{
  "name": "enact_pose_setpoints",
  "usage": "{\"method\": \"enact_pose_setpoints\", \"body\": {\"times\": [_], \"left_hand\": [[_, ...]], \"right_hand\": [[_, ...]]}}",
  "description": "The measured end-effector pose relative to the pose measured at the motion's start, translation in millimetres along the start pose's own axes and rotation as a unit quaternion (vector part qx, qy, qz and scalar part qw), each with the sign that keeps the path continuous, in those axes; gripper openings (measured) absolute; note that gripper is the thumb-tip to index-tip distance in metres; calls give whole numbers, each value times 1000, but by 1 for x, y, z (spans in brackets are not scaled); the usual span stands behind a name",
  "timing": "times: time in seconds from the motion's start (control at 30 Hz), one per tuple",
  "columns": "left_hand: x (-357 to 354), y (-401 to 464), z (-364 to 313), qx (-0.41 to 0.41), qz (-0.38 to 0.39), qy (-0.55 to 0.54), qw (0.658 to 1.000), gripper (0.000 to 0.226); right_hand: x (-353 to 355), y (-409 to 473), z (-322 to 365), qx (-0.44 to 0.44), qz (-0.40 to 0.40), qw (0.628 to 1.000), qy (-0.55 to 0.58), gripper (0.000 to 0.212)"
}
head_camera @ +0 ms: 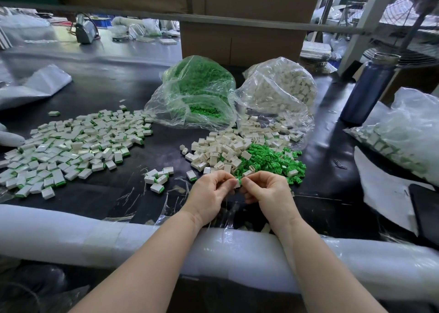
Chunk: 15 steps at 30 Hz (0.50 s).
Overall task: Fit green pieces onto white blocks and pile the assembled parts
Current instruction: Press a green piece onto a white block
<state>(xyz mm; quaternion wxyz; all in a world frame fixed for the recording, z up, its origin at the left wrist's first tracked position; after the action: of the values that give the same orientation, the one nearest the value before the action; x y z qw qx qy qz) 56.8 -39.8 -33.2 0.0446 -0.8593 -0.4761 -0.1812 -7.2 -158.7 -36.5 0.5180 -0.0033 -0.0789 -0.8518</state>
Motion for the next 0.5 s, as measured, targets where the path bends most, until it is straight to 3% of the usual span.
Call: {"method": "enact_pose_setpoints", "body": {"times": [0.2, 0.5], "left_hand": [[-2, -1, 1, 24, 14, 2, 1000, 11], [-4, -1, 4, 23, 27, 53, 998, 16]], "right_hand": [[-3, 1, -2, -12, 2, 999, -45, 22], [-5, 1, -4, -18, 37, 994, -103, 22]]}}
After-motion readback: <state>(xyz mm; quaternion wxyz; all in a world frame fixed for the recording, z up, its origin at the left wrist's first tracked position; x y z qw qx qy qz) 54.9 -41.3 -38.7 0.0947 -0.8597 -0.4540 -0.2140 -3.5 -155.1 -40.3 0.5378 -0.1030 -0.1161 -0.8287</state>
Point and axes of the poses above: each hand's wrist, its own y-axis towards the middle knuckle, its own x-axis out of the back of the hand, z = x × y, the point moved 7 cm from there along y, towards the middle knuckle, and after that the axes turned 4 degrees about x, right-handed, at the moved point
